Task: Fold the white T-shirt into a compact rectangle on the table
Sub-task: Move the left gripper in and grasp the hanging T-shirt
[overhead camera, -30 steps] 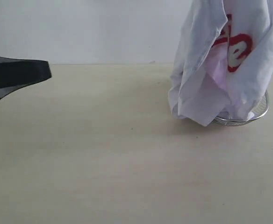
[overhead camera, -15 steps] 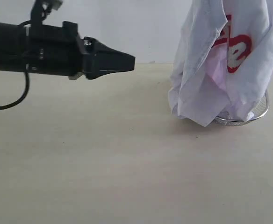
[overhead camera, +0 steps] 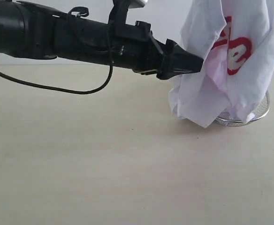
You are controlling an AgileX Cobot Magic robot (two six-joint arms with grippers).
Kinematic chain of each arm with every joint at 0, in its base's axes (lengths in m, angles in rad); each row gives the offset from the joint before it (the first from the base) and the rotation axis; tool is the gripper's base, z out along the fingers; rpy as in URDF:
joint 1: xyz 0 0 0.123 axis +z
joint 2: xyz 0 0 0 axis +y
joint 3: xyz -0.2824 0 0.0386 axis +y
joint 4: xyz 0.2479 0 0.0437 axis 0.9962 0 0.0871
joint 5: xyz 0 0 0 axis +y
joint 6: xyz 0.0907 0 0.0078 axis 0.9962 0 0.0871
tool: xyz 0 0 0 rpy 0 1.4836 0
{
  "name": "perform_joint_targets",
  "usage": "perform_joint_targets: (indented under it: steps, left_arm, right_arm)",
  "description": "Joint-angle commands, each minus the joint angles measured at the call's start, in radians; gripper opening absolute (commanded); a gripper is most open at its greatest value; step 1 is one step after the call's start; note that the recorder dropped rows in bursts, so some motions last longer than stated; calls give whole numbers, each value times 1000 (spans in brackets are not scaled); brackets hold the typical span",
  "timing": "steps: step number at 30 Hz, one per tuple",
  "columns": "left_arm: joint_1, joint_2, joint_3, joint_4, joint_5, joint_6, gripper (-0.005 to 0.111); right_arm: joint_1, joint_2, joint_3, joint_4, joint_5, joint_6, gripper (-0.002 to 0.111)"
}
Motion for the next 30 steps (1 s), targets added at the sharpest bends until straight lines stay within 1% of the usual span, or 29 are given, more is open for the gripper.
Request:
perform_joint_targets:
  steps: [1,5,7,9,10,13,17,22,26,30]
  left_arm:
    - [-6,32,-48,-31,-29,6,68]
    - [-6,59,-69,-31,-53,7,67]
    - [-6,64,-78,-34,-39,7,60]
    - [-6,64,-80,-34,-35,7,47]
    - [-6,64,-82,-41,-35,11,38]
    - [-6,64,-82,-46,-35,53,5]
    - [-6,48,-82,-46,-8,70,5]
    - [-6,-18,-82,-34,-75,104,5]
    - [-6,-79,-82,29,-121,80,5]
    - [-4,-123,-82,97,-131,41,5]
  right_arm:
    - [-4,-11,-4,11,-3,-11,0]
    - [-4,-11,-4,11,-3,-11,0]
    - [-4,-11,-4,11,-3,-11,0]
    - [-4,-11,-4,11,-3,-11,0]
    - [-4,-11,-4,11,-3,-11,0]
    - [-4,-9,-4,11,-3,-13,0]
    - [-4,-8,-4,11,4,-37,0]
    - [-4,-8,-4,2,4,-66,0]
    - [-4,-8,-4,-2,4,-66,0]
    - [-4,-8,-4,11,16,-66,0]
